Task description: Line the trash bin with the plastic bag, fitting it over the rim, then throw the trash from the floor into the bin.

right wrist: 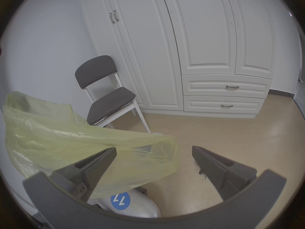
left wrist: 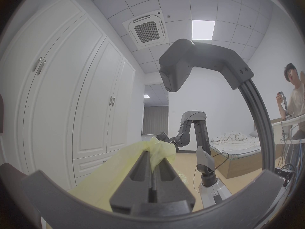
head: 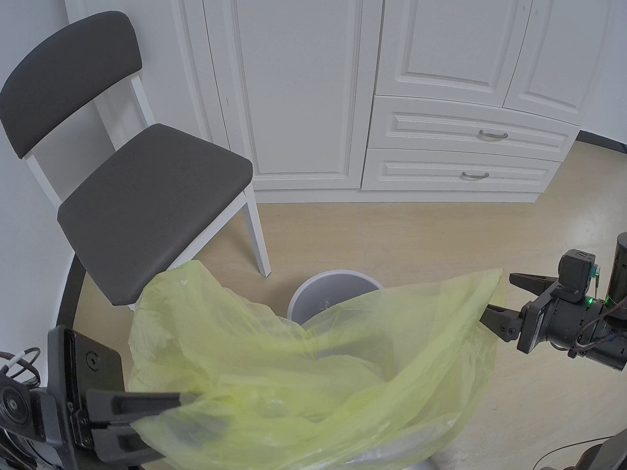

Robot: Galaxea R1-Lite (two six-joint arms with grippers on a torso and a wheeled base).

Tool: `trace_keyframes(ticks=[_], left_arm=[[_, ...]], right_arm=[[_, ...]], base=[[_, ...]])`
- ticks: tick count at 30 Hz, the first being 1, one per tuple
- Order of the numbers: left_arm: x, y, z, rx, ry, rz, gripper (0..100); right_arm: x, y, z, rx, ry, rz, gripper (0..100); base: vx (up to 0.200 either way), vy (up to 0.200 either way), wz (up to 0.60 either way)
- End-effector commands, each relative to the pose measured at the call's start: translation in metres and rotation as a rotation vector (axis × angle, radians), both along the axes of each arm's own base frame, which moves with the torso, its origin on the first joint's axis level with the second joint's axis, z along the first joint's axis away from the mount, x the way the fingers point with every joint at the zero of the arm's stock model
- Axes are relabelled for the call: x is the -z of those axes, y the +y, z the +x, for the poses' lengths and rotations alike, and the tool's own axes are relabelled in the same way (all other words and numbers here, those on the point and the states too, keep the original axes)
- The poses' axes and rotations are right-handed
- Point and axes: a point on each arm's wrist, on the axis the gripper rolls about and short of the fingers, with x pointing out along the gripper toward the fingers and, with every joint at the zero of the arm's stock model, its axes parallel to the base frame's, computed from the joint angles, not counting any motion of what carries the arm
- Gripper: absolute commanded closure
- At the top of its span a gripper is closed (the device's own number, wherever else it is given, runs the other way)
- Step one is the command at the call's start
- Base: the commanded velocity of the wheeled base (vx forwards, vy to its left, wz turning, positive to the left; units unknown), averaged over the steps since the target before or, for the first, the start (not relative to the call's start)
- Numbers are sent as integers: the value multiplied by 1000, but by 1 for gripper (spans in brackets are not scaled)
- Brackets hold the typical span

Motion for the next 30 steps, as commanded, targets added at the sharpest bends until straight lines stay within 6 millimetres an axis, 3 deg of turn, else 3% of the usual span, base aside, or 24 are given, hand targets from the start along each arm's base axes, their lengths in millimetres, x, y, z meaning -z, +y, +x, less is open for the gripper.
trace_keyframes(ticks=[1, 6, 10, 20, 30], left_arm=[[-7, 7, -7, 46, -8, -39, 100], [-14, 15, -15, 129, -3, -79, 100], [-21, 20, -19, 162, 14, -119, 100], [-25, 24, -27, 230, 36, -147, 100], [-20, 24, -29, 295, 22, -107, 100]], right_arm=[[1, 1, 5, 1, 34, 47, 0], [-7, -7, 6, -108, 97, 207, 0], [-1, -17, 9, -214, 188, 291, 0], [8, -23, 12, -280, 205, 304, 0], [3, -26, 11, -267, 175, 310, 0]], base=[[0, 0, 0], [0, 0, 0], [0, 0, 0], [0, 0, 0], [0, 0, 0]])
